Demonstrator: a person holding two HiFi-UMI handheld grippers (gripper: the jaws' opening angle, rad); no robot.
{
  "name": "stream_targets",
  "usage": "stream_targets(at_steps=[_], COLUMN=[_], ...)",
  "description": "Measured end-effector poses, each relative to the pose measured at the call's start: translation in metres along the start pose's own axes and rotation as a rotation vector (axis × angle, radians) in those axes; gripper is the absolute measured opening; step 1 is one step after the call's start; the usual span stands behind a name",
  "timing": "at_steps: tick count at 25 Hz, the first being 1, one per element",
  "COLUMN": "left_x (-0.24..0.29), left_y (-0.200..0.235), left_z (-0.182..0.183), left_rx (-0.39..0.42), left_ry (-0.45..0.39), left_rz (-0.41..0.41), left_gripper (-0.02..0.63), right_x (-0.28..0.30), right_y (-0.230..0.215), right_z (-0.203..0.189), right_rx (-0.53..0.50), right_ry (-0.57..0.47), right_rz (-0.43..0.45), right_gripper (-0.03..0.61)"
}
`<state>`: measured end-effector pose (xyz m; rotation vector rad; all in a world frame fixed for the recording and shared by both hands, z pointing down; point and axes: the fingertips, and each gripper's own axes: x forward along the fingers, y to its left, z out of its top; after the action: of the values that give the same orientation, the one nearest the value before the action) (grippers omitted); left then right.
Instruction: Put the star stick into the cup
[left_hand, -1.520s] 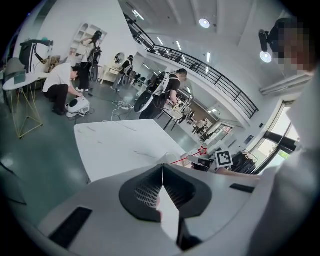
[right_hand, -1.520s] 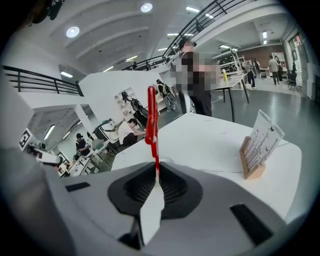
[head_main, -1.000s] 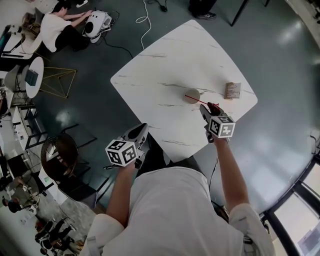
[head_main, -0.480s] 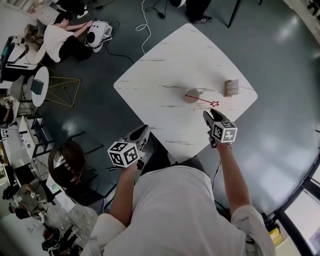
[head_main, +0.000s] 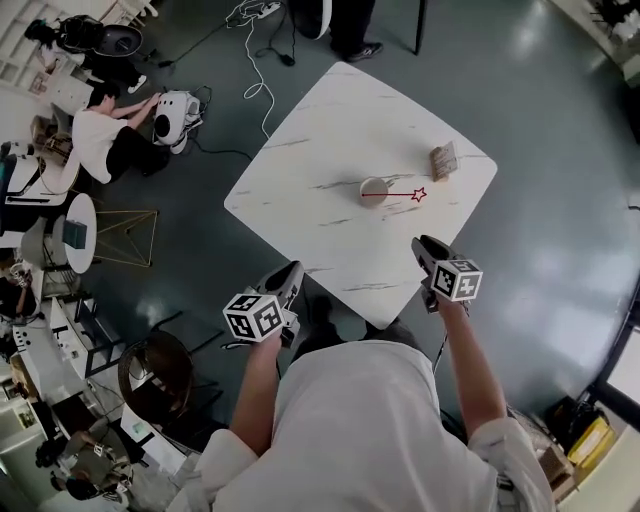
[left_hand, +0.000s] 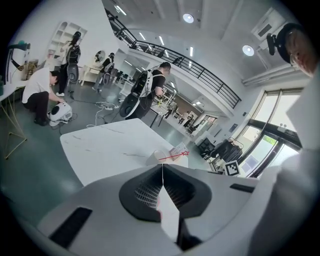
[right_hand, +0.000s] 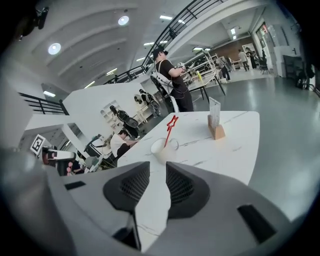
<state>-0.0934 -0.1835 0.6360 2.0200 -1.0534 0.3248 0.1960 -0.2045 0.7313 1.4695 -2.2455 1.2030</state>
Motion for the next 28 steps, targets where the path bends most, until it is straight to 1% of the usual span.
stream_targets(at_steps=[4, 6, 9, 14, 19, 22, 28], left_x=[-0.016, -0.027, -0.045, -0.073, -0.091, -0.097, -0.116], left_y=[0.01, 0.018, 0.032, 0.053, 0.062, 0.064, 0.063], left_z=[0.003, 0.006, 0.008, -0.002, -0.015, -0.016, -0.028], left_rx=[0.046, 0.068, 0.079, 0.096, 0.135, 0.171, 0.202], left_ry=[0.024, 0.029, 0.027, 0.05, 0.081, 0.101, 0.148], left_rz=[-0.05, -0.068, -0.095, -0.141, -0.205, -0.248, -0.3], left_gripper=[0.014, 0.014, 0.014, 0.014, 0.014, 0.014, 0.014], right_x=[-0.021, -0.03, -0.044, -0.073, -0.102, -0.122, -0.161], right_y=[0.025, 0.039, 0.059, 0.091, 0.12, 0.135, 0.163], right_z=[-0.004, -0.011, -0.018, -0.031, -0.055, -0.07, -0.106], right_rx=[0.025, 0.029, 0.025, 0.031, 0.042, 0.065, 0.093], right_ry=[-0.07, -0.09, -0.117, -0.182, -0.238, -0.285, -0.311], right_rz=[-0.039, -0.059, -0.097, -0.154, -0.202, -0.245, -0.306], right_gripper=[0.075, 0.069, 0.064, 0.04, 0.035, 0.035, 0.035])
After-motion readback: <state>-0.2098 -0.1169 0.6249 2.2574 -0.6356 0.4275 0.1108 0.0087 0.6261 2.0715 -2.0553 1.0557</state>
